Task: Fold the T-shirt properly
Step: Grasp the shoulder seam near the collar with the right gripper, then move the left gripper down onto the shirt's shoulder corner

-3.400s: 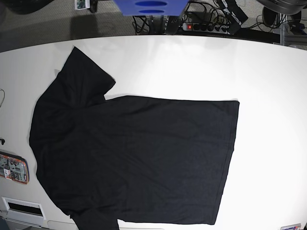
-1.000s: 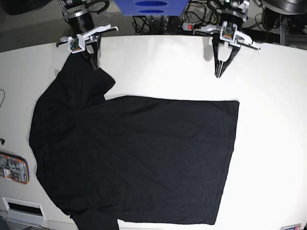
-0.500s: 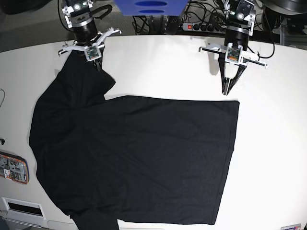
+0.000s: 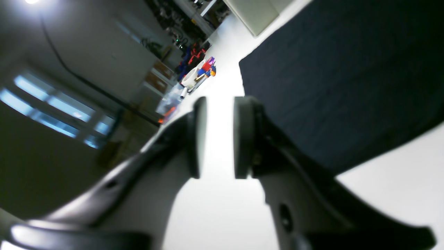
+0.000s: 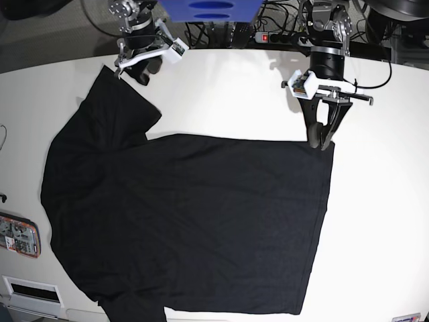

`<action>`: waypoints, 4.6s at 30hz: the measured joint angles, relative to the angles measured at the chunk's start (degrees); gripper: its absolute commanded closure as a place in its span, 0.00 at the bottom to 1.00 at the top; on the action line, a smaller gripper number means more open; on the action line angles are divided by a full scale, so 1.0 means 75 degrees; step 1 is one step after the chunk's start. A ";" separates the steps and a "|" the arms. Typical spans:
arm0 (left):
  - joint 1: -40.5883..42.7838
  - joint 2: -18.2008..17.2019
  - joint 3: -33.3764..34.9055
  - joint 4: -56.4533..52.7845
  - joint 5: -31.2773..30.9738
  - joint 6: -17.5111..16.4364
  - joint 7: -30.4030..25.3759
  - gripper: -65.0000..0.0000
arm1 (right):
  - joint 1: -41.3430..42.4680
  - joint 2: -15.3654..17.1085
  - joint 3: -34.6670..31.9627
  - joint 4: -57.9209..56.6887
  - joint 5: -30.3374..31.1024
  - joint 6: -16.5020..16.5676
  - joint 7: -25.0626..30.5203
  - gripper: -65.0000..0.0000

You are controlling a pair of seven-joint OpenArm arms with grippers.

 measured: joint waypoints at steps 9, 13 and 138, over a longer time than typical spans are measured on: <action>-0.0009 0.0003 -0.0026 0.0000 0.0688 0.0012 0.0673 0.65 | 0.0262 0.0154 -0.0399 0.0012 -0.0291 0.0038 -0.0507 0.57; -0.0050 0.0006 -0.0026 -0.0003 0.0688 0.0000 0.0676 0.65 | 0.0236 0.0160 -0.0399 0.0003 -0.0286 0.0044 -0.0612 0.57; -0.1644 -0.1714 0.1110 -0.0866 0.0609 -0.2224 0.4922 0.31 | 0.1786 0.0799 0.1192 -0.0367 0.3348 0.2538 -0.1352 1.00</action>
